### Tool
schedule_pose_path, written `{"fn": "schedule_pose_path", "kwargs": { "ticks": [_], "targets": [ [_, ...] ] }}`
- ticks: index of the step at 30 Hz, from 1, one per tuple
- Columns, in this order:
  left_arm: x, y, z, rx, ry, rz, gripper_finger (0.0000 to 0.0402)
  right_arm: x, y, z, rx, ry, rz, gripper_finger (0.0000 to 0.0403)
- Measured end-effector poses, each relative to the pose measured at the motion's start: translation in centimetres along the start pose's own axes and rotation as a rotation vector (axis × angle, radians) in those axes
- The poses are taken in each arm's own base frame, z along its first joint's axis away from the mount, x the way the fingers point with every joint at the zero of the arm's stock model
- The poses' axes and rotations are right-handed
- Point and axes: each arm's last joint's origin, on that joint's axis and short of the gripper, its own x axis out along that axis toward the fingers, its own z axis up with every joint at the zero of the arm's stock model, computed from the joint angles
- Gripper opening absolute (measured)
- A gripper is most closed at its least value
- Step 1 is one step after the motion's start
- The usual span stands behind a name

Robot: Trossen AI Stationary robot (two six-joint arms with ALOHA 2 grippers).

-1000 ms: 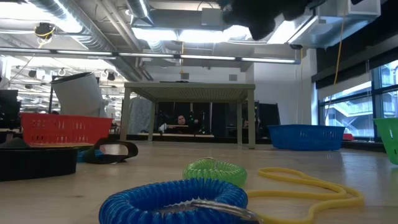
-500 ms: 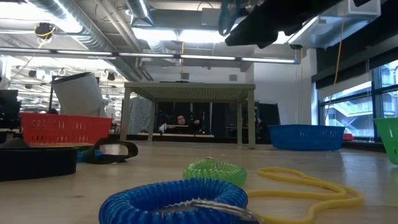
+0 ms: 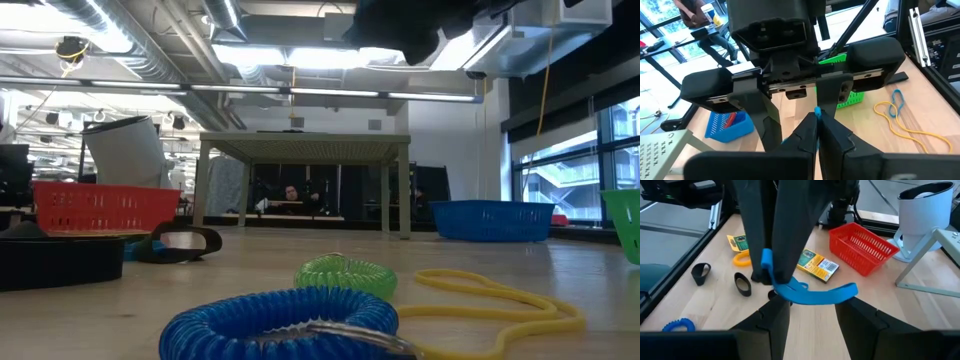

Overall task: Pick & Place Office Desk Supplies
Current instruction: Put the blue rubber band into the green bin

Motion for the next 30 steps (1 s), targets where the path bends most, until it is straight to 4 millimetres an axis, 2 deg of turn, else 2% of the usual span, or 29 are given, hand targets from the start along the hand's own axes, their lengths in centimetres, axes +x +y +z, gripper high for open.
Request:
{"fn": "schedule_pose_path", "kwargs": {
  "ticks": [18, 26, 30],
  "targets": [
    [-0.02, -0.14, 0.22, -0.043, -0.023, -0.055, 0.0008, 0.0, -0.01, 0.19, 0.005, -0.019, -0.004, 0.0158],
    [-0.01, -0.14, 0.17, -0.051, -0.019, -0.054, 0.0008, -0.02, -0.32, -0.17, -0.009, 0.016, -0.109, 0.0158],
    [-0.01, -0.14, 0.17, -0.05, -0.019, -0.054, 0.0008, -0.02, -0.31, -0.28, -0.013, 0.027, -0.107, 0.0158]
  ]
}}
